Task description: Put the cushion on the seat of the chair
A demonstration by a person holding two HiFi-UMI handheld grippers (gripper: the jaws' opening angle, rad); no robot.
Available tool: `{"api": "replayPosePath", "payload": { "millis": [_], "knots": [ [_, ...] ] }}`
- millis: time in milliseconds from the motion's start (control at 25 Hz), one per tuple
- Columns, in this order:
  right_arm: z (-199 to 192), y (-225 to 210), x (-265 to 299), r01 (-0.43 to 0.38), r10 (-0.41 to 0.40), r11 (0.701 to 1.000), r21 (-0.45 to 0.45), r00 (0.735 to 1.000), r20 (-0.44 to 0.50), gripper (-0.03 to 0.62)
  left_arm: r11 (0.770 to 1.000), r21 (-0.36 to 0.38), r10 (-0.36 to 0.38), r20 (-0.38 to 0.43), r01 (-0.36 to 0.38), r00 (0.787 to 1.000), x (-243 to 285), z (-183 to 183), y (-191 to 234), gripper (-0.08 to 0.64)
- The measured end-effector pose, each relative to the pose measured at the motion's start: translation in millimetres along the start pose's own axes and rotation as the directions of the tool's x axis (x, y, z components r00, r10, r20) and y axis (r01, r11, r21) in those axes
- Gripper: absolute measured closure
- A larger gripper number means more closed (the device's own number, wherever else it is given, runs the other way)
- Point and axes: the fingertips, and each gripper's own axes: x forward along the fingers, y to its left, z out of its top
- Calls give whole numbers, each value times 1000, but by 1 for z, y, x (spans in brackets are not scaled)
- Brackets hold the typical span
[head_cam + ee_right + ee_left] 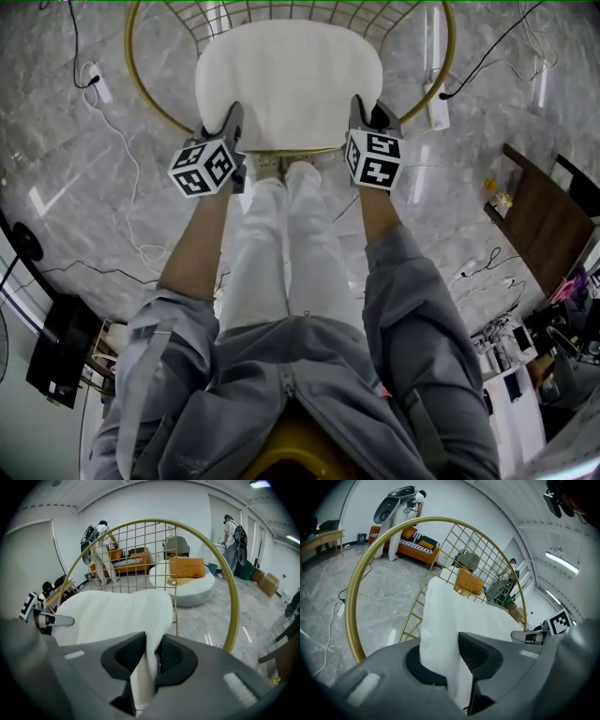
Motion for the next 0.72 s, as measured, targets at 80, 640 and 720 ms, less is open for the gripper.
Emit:
{"api": "replayPosePath", "payload": {
  "millis": [80, 640, 720],
  "knots": [
    [-2, -2, 5, 17, -17, 1000, -9, 1000, -23, 517, 1000, 12, 20, -30, -20, 999, 5, -4, 4, 465],
    [-7, -25, 3, 190, -194, 979, -70, 980, -52, 276, 937, 213, 298, -69, -277, 952, -9, -1, 28, 60],
    [-6, -26, -3, 197, -200, 979, -60, 979, -42, 278, 927, 203, 329, -39, -315, 943, -21, 5, 35, 60]
  ]
}}
